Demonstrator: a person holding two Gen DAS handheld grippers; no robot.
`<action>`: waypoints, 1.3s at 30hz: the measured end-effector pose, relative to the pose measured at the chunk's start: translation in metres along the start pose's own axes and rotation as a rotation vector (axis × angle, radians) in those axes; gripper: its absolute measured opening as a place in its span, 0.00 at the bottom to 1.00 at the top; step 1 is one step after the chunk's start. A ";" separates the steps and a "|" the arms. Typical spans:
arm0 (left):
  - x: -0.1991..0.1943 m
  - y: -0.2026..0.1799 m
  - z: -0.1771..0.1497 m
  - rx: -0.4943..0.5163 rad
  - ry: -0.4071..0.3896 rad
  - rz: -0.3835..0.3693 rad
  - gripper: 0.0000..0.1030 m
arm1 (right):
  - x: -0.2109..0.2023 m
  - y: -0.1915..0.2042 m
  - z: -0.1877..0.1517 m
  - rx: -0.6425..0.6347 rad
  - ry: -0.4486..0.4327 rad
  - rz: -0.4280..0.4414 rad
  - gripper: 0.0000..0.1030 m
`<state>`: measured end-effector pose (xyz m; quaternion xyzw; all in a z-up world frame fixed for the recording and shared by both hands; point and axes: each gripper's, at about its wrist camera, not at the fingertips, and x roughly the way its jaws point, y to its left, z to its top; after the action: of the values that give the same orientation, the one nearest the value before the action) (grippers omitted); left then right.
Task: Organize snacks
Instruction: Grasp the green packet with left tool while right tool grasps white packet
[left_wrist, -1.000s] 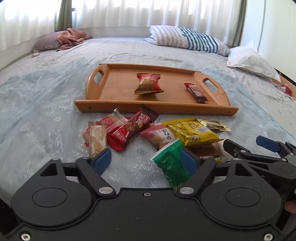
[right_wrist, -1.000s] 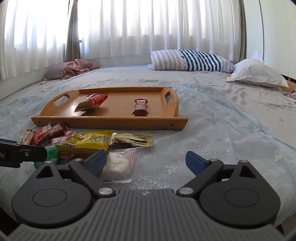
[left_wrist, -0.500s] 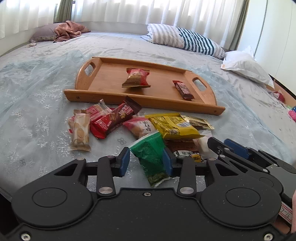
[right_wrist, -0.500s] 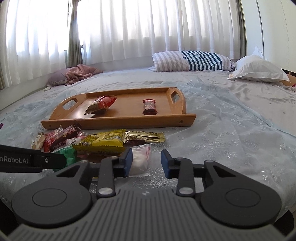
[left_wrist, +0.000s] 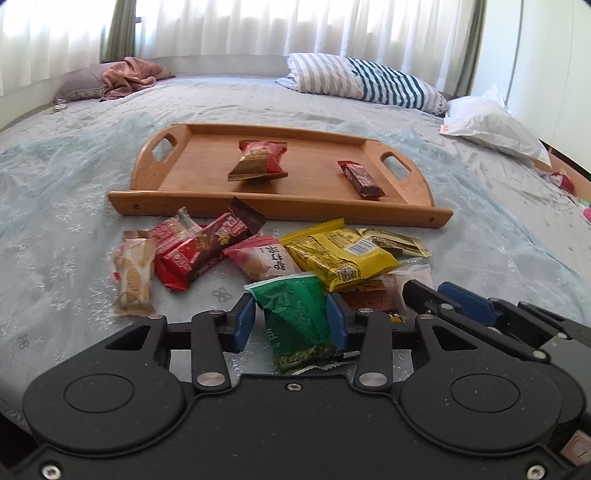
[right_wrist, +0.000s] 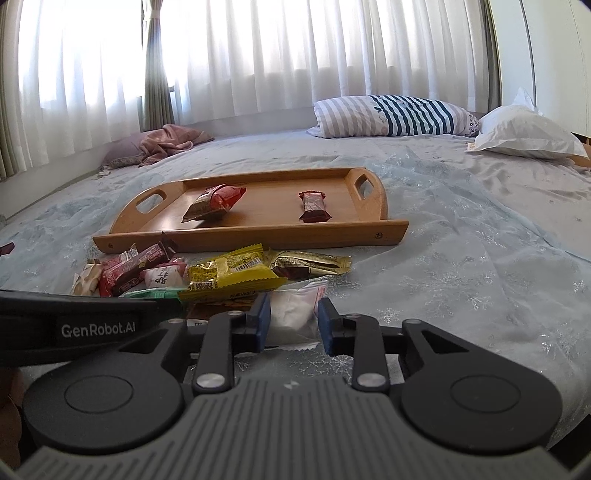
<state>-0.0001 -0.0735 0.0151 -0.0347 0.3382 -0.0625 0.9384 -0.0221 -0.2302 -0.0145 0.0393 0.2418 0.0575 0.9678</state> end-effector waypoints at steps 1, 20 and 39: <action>0.003 0.000 0.001 0.003 0.004 -0.001 0.41 | 0.000 -0.001 0.000 0.003 -0.001 -0.004 0.35; 0.000 0.007 0.004 0.048 0.056 -0.060 0.31 | 0.011 -0.001 0.004 -0.022 0.029 0.025 0.43; -0.021 0.012 0.021 0.110 -0.006 -0.060 0.29 | 0.005 -0.002 0.012 0.009 0.033 0.028 0.27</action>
<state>-0.0022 -0.0578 0.0431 0.0066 0.3303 -0.1089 0.9376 -0.0115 -0.2321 -0.0068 0.0459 0.2575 0.0707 0.9626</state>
